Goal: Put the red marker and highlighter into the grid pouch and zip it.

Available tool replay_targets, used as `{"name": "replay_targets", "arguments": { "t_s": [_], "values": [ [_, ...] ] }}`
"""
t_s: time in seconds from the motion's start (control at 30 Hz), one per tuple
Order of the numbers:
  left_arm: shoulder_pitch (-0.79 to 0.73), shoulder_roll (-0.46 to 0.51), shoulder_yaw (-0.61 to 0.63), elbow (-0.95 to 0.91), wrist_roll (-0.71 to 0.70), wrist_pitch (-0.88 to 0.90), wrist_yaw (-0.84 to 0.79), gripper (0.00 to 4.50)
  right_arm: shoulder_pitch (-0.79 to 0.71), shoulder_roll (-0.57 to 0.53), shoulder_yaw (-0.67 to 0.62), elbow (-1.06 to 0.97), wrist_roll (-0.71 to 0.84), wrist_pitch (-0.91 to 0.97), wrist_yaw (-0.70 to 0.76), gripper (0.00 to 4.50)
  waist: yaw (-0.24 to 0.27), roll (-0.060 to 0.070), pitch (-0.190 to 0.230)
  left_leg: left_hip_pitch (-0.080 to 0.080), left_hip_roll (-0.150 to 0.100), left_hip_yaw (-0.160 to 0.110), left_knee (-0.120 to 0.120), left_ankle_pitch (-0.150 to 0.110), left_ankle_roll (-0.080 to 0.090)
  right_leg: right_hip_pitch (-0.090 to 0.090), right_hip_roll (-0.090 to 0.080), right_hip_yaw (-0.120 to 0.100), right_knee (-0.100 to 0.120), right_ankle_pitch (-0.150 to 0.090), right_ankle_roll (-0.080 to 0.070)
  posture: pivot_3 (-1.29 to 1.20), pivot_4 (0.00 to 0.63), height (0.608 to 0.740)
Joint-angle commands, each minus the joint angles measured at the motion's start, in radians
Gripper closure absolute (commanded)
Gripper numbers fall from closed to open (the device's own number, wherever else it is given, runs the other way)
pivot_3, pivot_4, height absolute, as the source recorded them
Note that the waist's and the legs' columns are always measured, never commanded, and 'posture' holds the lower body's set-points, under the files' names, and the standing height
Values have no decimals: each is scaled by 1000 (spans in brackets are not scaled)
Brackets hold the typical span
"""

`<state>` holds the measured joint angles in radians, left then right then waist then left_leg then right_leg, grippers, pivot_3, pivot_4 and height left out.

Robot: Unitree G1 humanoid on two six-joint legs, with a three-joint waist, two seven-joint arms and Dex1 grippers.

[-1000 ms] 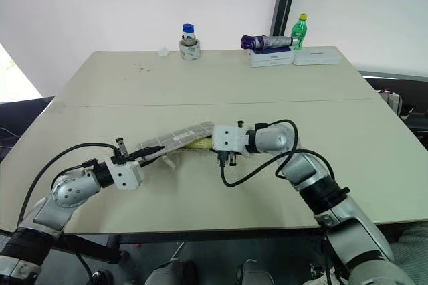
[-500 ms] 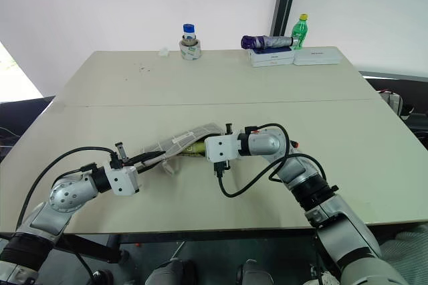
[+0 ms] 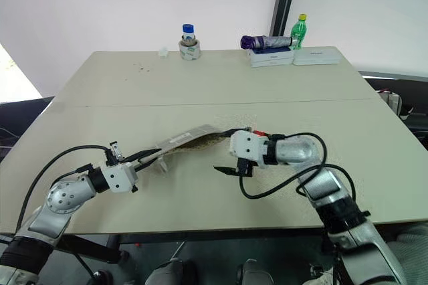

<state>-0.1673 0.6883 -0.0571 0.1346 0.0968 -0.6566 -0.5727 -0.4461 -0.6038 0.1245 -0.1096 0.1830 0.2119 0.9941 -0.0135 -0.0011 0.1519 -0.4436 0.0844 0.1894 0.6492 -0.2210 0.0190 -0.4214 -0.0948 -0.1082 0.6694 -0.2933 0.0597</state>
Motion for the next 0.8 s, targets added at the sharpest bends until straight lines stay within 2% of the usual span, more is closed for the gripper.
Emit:
{"name": "replay_targets", "arguments": {
  "t_s": [0.03, 0.2, 0.3, 0.4, 0.6, 0.8],
  "values": [
    [8, 0, 33, -22, -20, -6, 17, 4500, 40, -30, -160, -60, 83, 79, -69, 61, 1, 0, 0, 0, 0, 0, 0, 0, 0, 0, 0, 0, 0, 0, 0, 0, 150, 740],
    [8, -14, 24, -7, -9, -14, 29, 4500, 239, 29, -355, -96, 97, 93, -269, 61, 5, -1, 0, 0, 0, -1, 0, -1, 1, 1, -1, -1, -1, 0, 0, 0, 150, 740],
    [-9, -24, 13, 11, -8, -22, 23, 4500, 297, 32, -394, -88, 63, 72, -345, 61, 2, 0, 0, 1, -1, -1, 0, -1, 1, 2, -1, -1, -1, 0, 0, 0, 150, 740],
    [-27, -28, 7, 31, -6, -32, 17, 4500, 300, 20, -390, -69, 61, 46, -351, 61, -6, 0, 0, 1, 0, -1, 0, -1, 1, 1, 0, -1, 0, 0, 0, 0, 150, 740],
    [-56, -38, -2, 48, -6, -33, 12, 4500, 211, -25, -339, 101, 17, -11, -312, 61, -4, 0, 0, 2, 0, -1, 0, 0, 1, 3, 1, 0, -1, 0, 0, 0, 150, 740],
    [-40, -34, 4, 26, -2, -27, 12, 4500, -11, -76, -250, 456, -17, -54, -178, 61, -4, 0, 0, 2, -1, 0, 1, 0, 1, 3, 1, 0, 0, 0, 0, 0, 150, 740]
  ]
}}
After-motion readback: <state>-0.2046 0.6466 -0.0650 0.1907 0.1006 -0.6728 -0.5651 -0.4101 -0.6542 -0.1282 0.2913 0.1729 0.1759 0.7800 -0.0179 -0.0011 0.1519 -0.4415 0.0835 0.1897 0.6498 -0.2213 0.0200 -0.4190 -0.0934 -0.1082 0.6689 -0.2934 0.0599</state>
